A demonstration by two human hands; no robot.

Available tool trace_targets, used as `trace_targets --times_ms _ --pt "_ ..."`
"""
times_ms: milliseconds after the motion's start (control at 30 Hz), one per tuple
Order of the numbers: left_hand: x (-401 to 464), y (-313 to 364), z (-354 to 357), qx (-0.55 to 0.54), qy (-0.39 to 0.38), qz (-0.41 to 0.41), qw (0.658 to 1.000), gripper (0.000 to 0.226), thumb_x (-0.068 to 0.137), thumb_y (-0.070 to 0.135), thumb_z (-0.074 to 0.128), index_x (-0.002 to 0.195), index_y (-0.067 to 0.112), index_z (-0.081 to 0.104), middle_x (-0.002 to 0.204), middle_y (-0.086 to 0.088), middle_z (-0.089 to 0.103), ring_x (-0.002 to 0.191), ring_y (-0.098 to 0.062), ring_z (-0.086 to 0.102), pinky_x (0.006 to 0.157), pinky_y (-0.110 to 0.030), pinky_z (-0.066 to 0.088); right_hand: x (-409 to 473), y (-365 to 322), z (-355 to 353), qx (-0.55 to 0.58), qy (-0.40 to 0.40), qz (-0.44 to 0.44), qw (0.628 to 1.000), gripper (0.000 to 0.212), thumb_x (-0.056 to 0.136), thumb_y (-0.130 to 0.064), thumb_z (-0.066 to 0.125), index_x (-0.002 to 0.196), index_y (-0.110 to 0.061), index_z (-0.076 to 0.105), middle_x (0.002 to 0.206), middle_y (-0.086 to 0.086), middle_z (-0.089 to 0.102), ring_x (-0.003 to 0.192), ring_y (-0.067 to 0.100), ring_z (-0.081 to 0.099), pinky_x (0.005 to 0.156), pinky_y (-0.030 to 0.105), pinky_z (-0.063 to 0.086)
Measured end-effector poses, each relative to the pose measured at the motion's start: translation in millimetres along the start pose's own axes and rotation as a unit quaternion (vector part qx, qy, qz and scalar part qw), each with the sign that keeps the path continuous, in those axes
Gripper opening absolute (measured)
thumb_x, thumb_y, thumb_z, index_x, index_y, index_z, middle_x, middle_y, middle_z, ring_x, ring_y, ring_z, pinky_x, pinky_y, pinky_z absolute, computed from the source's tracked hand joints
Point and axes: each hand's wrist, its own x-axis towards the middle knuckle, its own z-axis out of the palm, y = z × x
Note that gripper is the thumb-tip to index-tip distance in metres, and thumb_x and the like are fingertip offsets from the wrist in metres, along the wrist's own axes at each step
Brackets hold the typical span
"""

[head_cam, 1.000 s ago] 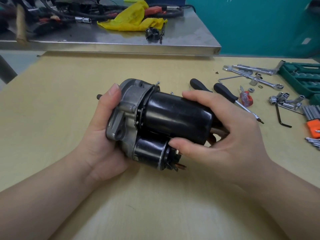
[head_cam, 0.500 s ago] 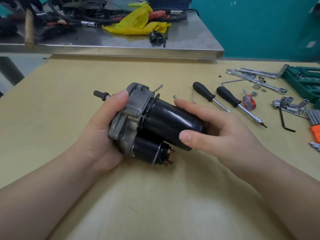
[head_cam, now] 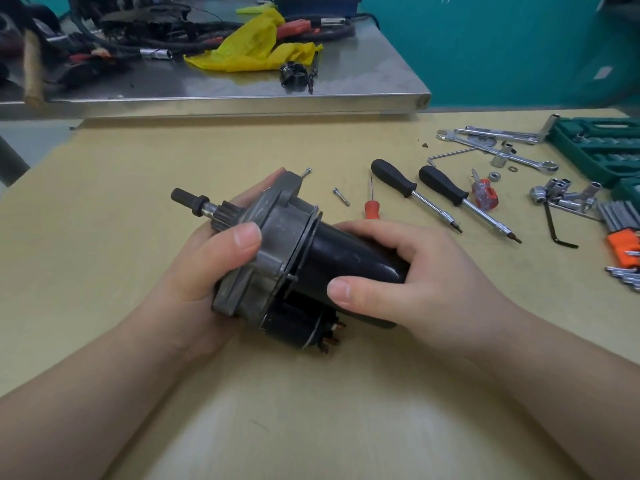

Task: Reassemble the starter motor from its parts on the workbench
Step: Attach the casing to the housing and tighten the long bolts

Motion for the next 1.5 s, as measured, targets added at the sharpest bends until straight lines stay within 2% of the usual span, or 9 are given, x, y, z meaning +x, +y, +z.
trace_targets --times_ms 133,267,367,567,867,1067,1200,1300,1500 --pt "-2 -1 3 0.009 -0.001 0.007 1.000 0.112 0.080 0.059 0.086 0.152 -0.013 0.039 0.112 -0.022 0.076 0.100 -0.038 0.076 0.080 -0.041 0.062 -4 0 6 0.010 0.016 -0.018 1.000 0.042 0.082 -0.039 0.085 0.122 -0.035 0.074 0.106 -0.005 0.079 0.096 0.016 0.077 0.083 0.034 0.063" --pt "-5 -2 2 0.004 0.014 0.001 1.000 0.102 0.074 0.063 0.089 0.147 0.001 0.053 0.110 -0.019 0.078 0.096 -0.037 0.077 0.078 -0.041 0.063 -6 0 10 -0.003 0.023 -0.045 0.999 0.046 0.085 -0.036 0.084 0.129 -0.034 0.071 0.110 -0.009 0.078 0.102 0.014 0.076 0.084 0.025 0.059" --pt "-6 -4 0 0.026 0.021 0.001 0.999 0.102 0.071 0.068 0.088 0.148 0.008 0.058 0.115 -0.032 0.073 0.102 -0.049 0.070 0.086 -0.058 0.056 -7 -4 6 -0.007 0.011 -0.043 0.999 0.047 0.086 -0.037 0.083 0.131 -0.035 0.070 0.111 -0.008 0.078 0.101 0.015 0.076 0.086 0.033 0.062" --pt "-10 -4 4 -0.013 -0.025 -0.012 1.000 0.096 0.084 0.058 0.083 0.144 -0.007 0.046 0.105 -0.018 0.078 0.091 -0.033 0.077 0.075 -0.037 0.062 -13 -9 10 -0.079 0.030 -0.056 0.995 0.043 0.086 -0.045 0.081 0.127 -0.041 0.069 0.104 -0.010 0.077 0.094 0.017 0.075 0.077 0.041 0.062" --pt "-7 0 -1 -0.004 -0.058 -0.012 0.998 0.097 0.089 0.054 0.081 0.151 -0.008 0.038 0.114 -0.018 0.077 0.100 -0.033 0.077 0.082 -0.037 0.062 -12 -9 10 -0.039 0.014 -0.048 0.998 0.041 0.086 -0.041 0.082 0.125 -0.038 0.071 0.105 -0.001 0.078 0.095 0.020 0.076 0.080 0.050 0.062" --pt "-8 2 -1 0.028 -0.037 0.002 0.999 0.077 0.088 0.055 0.082 0.144 0.008 0.058 0.112 -0.010 0.080 0.099 -0.027 0.079 0.080 -0.032 0.063 -8 -5 9 -0.006 0.020 -0.039 0.999 0.039 0.084 -0.044 0.083 0.121 -0.038 0.072 0.103 -0.004 0.079 0.094 0.017 0.077 0.081 0.042 0.063" --pt "-1 16 3 0.093 -0.042 0.016 0.995 0.102 0.080 0.057 0.087 0.161 0.012 0.045 0.121 -0.021 0.074 0.103 -0.040 0.075 0.082 -0.042 0.061 -3 2 12 0.017 0.022 -0.046 0.999 0.047 0.078 -0.043 0.088 0.122 -0.036 0.072 0.105 -0.011 0.079 0.095 0.008 0.076 0.077 0.020 0.059" --pt "1 35 6 0.174 -0.073 0.053 0.981 0.092 0.080 0.048 0.089 0.158 0.020 0.050 0.119 -0.017 0.076 0.097 -0.042 0.077 0.081 -0.042 0.061 2 8 23 0.002 0.021 -0.065 0.998 0.070 0.065 -0.050 0.094 0.127 -0.040 0.064 0.116 -0.013 0.076 0.108 0.008 0.074 0.091 0.031 0.061" --pt "7 80 15 0.439 -0.056 0.055 0.895 0.084 0.052 0.057 0.087 0.132 0.064 0.064 0.126 0.027 0.074 0.117 0.002 0.071 0.100 -0.035 0.052 23 12 49 0.009 0.029 -0.057 0.998 0.084 0.057 -0.054 0.096 0.127 -0.047 0.049 0.125 -0.022 0.070 0.117 0.000 0.068 0.098 0.034 0.057"
